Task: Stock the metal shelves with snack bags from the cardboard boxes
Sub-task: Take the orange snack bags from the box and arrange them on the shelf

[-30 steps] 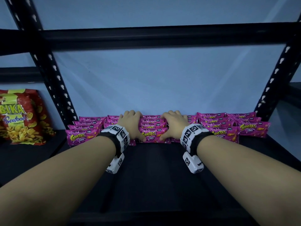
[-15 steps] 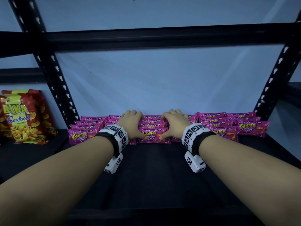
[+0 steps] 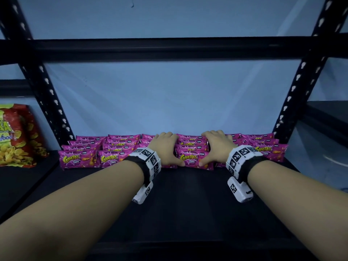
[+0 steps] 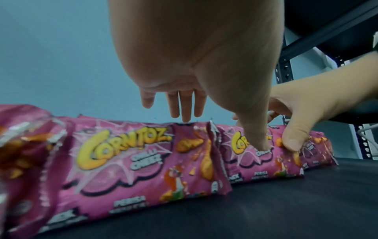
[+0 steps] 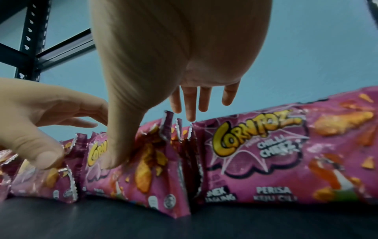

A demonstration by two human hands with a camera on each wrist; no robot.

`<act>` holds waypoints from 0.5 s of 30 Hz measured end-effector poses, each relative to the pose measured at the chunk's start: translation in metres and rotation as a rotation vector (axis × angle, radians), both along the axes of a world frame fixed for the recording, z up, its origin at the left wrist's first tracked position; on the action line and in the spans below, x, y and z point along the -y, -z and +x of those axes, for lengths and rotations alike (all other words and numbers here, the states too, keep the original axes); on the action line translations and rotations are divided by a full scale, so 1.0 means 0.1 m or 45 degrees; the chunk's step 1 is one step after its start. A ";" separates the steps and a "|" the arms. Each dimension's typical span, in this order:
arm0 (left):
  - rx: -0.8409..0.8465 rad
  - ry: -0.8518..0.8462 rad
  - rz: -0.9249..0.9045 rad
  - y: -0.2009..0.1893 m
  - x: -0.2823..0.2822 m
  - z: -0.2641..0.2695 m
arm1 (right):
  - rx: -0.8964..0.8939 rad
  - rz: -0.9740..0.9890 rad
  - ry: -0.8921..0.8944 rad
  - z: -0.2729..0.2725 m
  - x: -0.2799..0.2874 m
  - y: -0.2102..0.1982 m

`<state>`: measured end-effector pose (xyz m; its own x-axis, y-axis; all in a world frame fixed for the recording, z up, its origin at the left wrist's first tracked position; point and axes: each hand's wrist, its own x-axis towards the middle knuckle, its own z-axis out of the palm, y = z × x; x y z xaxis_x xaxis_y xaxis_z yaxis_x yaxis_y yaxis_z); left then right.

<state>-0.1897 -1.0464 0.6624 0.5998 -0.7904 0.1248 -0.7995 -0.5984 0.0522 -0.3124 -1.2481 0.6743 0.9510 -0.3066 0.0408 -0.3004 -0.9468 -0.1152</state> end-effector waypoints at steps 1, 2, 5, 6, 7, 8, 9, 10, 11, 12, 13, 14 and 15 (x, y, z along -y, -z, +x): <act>0.007 -0.008 0.006 0.01 0.06 -0.03 | -0.007 -0.002 -0.010 -0.02 0.04 0.01; 0.012 -0.020 0.009 0.01 0.12 -0.06 | -0.011 -0.003 -0.020 -0.02 0.07 0.03; 0.013 -0.069 0.016 0.03 0.24 -0.11 | -0.006 -0.006 -0.045 -0.02 0.13 0.08; 0.009 -0.080 0.023 0.03 0.27 -0.12 | 0.004 -0.008 -0.052 -0.02 0.15 0.09; 0.009 -0.089 0.033 0.03 0.29 -0.12 | 0.014 -0.009 -0.059 -0.01 0.17 0.10; 0.011 -0.098 0.045 0.03 0.32 -0.12 | 0.022 -0.008 -0.066 -0.01 0.19 0.10; 0.014 -0.108 0.057 0.03 0.34 -0.12 | 0.026 -0.006 -0.074 0.00 0.21 0.11; 0.017 -0.117 0.065 0.03 0.36 -0.12 | 0.028 -0.002 -0.083 0.01 0.23 0.11; 0.022 -0.126 0.072 0.03 0.37 -0.13 | 0.029 0.002 -0.092 0.01 0.25 0.12; 0.023 -0.133 0.075 0.03 0.39 -0.12 | 0.031 0.007 -0.101 0.02 0.26 0.12; 0.022 -0.140 0.078 0.04 0.41 -0.12 | 0.032 0.014 -0.108 0.02 0.27 0.12; 0.020 -0.145 0.076 0.04 0.42 -0.11 | 0.034 0.020 -0.114 0.03 0.29 0.12; 0.018 -0.151 0.070 0.04 0.42 -0.10 | 0.036 0.025 -0.119 0.04 0.30 0.12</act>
